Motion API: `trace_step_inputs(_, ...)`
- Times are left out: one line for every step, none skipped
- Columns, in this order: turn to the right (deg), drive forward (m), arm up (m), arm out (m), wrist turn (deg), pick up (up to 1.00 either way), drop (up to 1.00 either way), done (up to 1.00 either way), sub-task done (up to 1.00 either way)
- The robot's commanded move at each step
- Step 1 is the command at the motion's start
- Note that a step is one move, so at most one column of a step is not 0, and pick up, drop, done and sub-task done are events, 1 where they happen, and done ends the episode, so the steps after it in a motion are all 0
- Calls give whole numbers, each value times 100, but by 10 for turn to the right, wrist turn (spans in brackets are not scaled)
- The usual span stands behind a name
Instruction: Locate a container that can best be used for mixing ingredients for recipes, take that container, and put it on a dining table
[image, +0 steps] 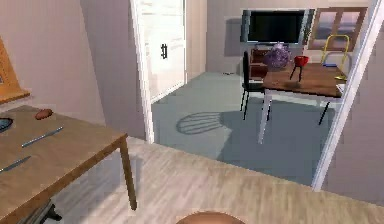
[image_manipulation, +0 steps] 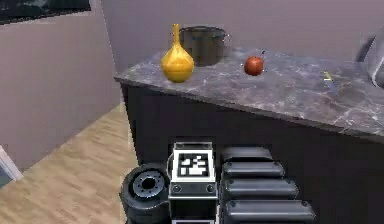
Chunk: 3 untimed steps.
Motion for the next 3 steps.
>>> trace_step_inputs(0,100,0,0,0,0,0,0,0)
trace_step_inputs(-90,0,0,0,0,0,0,0,0)
trace_step_inputs(0,25,0,0,0,0,0,0,0)
